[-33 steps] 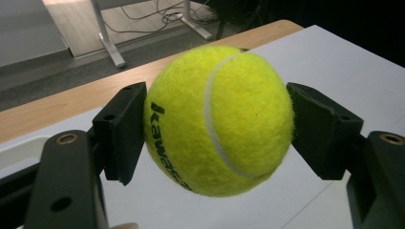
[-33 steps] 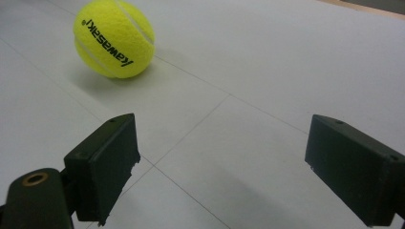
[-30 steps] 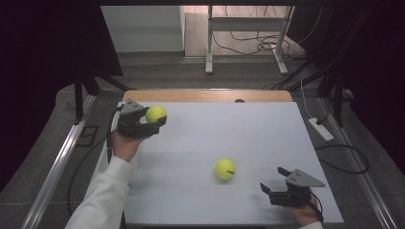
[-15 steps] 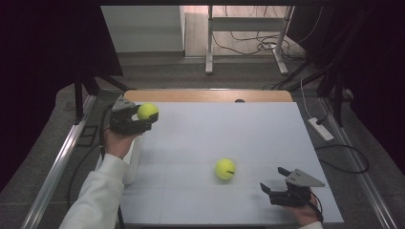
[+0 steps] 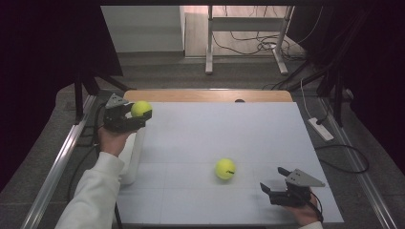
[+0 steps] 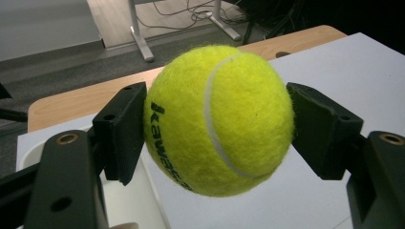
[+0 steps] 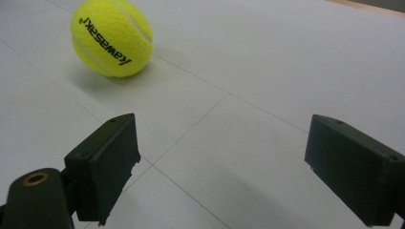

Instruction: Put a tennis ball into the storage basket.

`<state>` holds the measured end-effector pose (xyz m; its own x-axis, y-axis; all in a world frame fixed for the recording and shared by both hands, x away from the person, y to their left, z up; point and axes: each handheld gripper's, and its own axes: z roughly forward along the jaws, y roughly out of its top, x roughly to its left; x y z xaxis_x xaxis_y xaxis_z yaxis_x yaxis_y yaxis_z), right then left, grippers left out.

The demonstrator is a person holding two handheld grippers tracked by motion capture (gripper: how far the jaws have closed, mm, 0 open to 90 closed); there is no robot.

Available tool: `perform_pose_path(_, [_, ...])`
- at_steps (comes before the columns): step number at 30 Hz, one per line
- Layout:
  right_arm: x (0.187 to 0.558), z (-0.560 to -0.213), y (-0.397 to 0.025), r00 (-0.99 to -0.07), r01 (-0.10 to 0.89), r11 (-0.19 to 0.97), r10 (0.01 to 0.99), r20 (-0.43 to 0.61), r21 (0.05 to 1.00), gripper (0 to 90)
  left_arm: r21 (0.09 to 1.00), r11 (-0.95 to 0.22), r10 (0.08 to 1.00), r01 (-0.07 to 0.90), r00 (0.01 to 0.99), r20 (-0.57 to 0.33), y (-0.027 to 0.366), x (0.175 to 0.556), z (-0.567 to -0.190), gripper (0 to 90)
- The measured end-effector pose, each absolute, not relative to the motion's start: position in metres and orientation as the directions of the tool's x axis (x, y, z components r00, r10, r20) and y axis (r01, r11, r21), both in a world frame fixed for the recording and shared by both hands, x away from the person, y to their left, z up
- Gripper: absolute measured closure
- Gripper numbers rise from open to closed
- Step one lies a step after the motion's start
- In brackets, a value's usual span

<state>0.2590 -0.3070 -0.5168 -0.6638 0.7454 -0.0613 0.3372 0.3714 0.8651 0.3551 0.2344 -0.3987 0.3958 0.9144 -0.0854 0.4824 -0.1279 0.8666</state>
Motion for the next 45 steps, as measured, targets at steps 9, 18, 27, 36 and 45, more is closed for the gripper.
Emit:
perform_pose_path(9, [0.259,-0.516,-0.307,-0.66,0.339,0.374,0.748,-0.065,0.863,10.8,0.862,-0.114,0.926,0.493,0.368,-0.088,0.244,0.359,-0.401,26.7])
perform_pose_path(18, [0.259,-0.516,-0.308,-0.659,0.339,0.37,0.749,-0.062,0.865,10.8,0.86,-0.102,0.935,0.5,0.344,-0.089,0.253,0.361,-0.402,26.7])
perform_pose_path(27, [0.259,-0.516,-0.308,-0.659,0.339,0.37,0.749,-0.062,0.865,10.8,0.854,-0.081,0.944,0.514,0.315,-0.101,0.264,0.366,-0.404,26.7])
perform_pose_path(36, [0.259,-0.516,-0.308,-0.659,0.338,0.369,0.749,-0.062,0.866,10.7,0.841,-0.079,0.956,0.535,0.281,-0.088,0.272,0.375,-0.409,26.7])
perform_pose_path(45, [0.259,-0.517,-0.309,-0.66,0.338,0.365,0.749,-0.058,0.868,10.7,0.824,-0.081,0.964,0.561,0.253,-0.077,0.278,0.387,-0.413,26.7])
